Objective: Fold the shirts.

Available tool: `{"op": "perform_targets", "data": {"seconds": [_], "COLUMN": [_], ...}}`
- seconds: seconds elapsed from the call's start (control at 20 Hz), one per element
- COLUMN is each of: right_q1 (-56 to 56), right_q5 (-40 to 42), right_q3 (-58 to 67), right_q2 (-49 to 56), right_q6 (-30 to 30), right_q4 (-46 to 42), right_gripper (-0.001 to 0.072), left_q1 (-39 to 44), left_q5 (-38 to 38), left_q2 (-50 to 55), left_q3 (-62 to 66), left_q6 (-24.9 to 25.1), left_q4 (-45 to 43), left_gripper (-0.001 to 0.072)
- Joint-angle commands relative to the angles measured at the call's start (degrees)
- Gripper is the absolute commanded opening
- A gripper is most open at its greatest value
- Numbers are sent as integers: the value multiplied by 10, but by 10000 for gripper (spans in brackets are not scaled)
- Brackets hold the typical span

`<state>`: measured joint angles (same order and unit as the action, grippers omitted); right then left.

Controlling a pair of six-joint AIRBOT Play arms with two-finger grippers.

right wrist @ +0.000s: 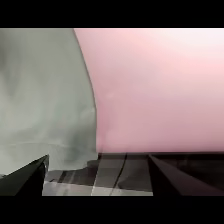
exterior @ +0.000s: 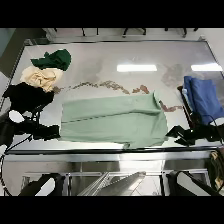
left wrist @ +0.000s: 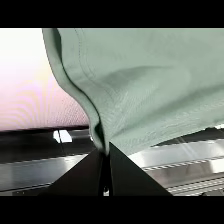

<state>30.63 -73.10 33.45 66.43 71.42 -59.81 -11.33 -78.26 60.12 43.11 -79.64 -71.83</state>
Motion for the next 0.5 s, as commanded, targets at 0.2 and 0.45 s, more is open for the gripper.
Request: {"op": "perform_targets", "data": {"seconds": [0.2, 0.45], "right_q1": [-58, -54], "right_q5": [73, -22], "right_q3": [-75, -49], "right_q2": [21, -57], "right_q6": [-55, -23], "right_q4": [125, 21], "right_gripper": [329, 27], "left_q1": [1, -16], "left_q5": [-3, -55], "left_q2": [-10, -11], "left_q3": [-3, -3], "left_q6": [-10, -8], "left_q4": [-6, -16], "left_gripper": [15, 15]}}
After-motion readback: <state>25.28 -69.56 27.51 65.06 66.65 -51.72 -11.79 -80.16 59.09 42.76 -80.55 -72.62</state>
